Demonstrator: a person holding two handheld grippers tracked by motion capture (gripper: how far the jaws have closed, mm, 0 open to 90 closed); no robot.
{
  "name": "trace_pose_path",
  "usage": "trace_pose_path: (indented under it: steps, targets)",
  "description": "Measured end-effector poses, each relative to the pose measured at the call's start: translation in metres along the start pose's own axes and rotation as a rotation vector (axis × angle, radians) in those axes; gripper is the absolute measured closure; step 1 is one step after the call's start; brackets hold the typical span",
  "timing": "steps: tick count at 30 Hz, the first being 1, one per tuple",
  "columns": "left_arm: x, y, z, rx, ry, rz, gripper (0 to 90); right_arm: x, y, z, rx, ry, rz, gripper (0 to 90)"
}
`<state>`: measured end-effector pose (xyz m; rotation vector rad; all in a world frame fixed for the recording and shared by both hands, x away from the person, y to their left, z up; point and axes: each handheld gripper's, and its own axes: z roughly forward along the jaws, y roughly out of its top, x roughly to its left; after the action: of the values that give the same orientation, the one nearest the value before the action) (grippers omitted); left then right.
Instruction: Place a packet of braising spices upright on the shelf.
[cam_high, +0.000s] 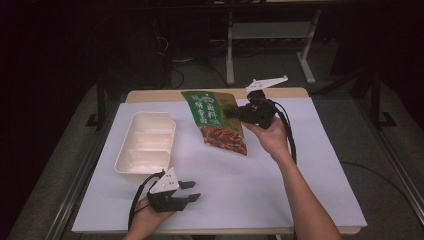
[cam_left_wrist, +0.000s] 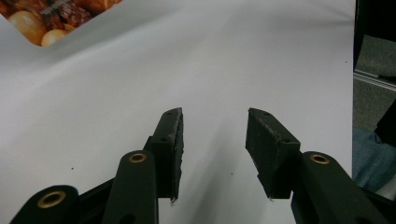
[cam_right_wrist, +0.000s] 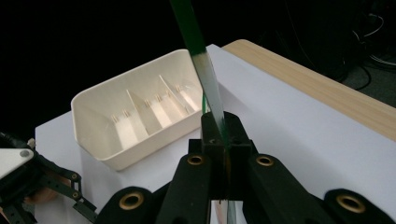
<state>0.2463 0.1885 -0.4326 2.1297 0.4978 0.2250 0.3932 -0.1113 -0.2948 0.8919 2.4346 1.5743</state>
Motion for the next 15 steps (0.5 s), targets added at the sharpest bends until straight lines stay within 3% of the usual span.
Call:
trace_pose_path:
  steps: [15]
  targets:
    - [0.002, -0.002, -0.002, -0.001, 0.007, 0.005, 53.4, 0.006, 0.024, 0.018, -0.021, 0.02, -0.026, 90.0]
